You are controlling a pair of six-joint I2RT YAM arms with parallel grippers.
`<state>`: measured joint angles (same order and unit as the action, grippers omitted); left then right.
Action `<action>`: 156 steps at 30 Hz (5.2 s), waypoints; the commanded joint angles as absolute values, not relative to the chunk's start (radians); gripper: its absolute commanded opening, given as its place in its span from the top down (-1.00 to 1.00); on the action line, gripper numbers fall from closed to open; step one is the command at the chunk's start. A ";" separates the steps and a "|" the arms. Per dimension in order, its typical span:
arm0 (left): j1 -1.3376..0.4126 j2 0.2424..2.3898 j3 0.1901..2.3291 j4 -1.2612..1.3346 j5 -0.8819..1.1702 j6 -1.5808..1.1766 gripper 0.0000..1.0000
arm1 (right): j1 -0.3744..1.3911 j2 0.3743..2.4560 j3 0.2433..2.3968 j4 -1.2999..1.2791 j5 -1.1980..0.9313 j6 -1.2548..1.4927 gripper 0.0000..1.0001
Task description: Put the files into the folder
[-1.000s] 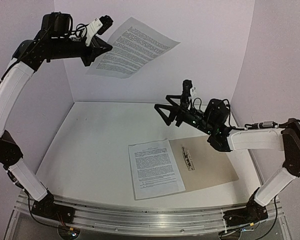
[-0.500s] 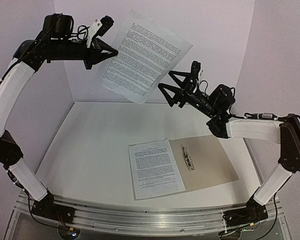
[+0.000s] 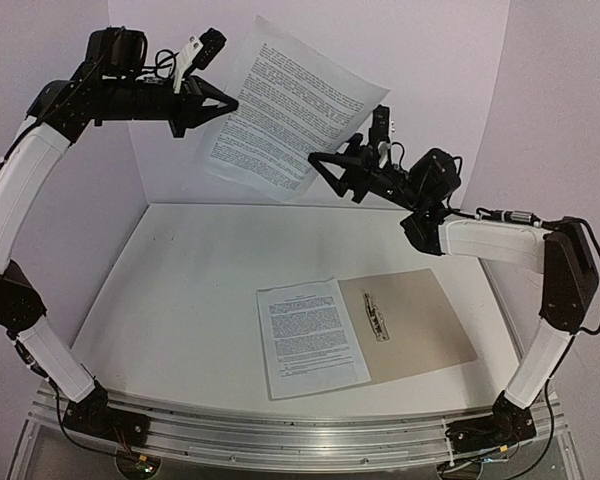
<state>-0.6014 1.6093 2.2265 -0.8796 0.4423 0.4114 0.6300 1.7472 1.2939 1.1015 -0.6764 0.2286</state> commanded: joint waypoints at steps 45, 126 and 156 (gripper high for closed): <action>-1.019 2.270 2.159 -0.534 0.158 -0.064 -0.54 | 0.276 1.349 1.291 -0.564 0.267 0.297 1.00; -0.926 2.209 1.882 -0.730 0.156 -0.358 -0.37 | 0.262 1.733 1.049 -0.461 -0.799 0.023 1.00; -0.577 1.815 1.234 -0.684 0.013 -0.153 -0.68 | 0.271 1.972 1.422 -0.899 -0.677 -0.442 0.95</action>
